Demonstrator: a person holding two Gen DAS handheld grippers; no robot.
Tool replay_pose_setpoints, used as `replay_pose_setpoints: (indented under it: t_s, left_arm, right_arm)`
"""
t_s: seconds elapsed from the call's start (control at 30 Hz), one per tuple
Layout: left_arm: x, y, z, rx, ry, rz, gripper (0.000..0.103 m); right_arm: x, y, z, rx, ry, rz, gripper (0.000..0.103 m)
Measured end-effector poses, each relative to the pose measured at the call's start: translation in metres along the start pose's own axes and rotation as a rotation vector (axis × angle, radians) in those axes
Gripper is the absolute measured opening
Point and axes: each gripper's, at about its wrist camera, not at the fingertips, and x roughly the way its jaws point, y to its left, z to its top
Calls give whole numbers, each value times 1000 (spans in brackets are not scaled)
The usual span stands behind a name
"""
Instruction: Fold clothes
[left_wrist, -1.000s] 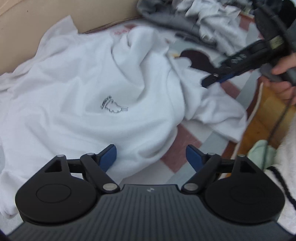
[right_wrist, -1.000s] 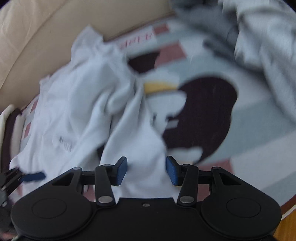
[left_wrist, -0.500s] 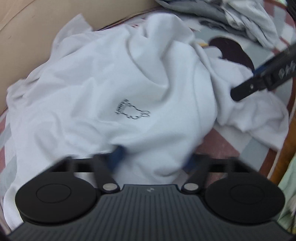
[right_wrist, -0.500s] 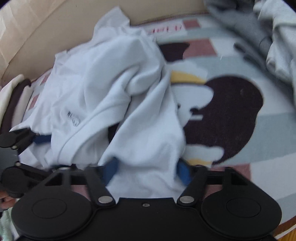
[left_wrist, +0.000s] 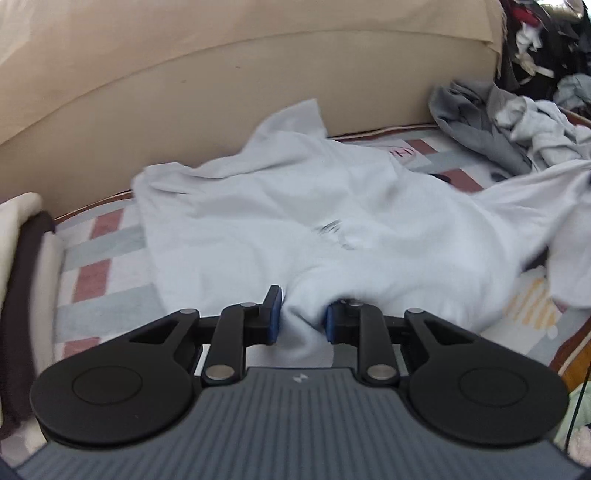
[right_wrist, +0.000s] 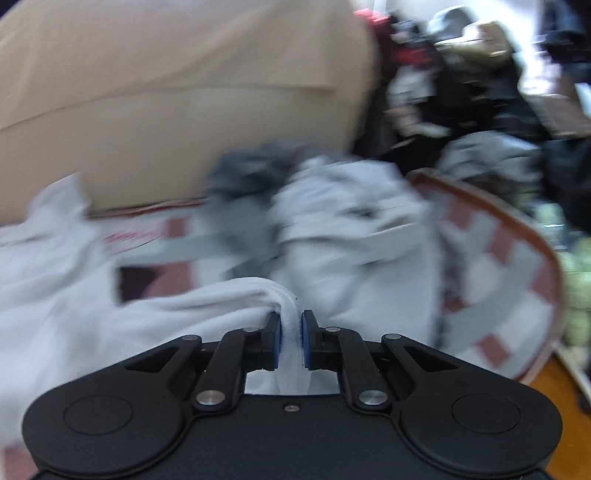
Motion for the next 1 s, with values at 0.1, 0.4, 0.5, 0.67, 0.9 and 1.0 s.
replay_pose_setpoints:
  t_s: [0.1, 0.4, 0.5, 0.67, 0.9, 1.0]
  left_arm:
    - [3, 11, -4, 0, 21, -17, 21]
    - [9, -11, -19, 56, 152, -48, 18]
    - [15, -21, -24, 42, 211, -81, 24]
    - [30, -27, -34, 25, 296, -121, 29]
    - [30, -10, -26, -47, 302, -191, 41]
    - [32, 2, -29, -97, 317, -241, 42]
  right_arm:
    - [10, -15, 3, 64, 1, -26, 13]
    - [-28, -46, 16, 130, -227, -230, 13]
    - [4, -43, 18, 23, -158, -356, 43]
    - [46, -66, -3, 141, 90, -364, 46]
    - [-7, -44, -3, 215, 42, -34, 49]
    - [-35, 12, -6, 77, 29, 251, 50]
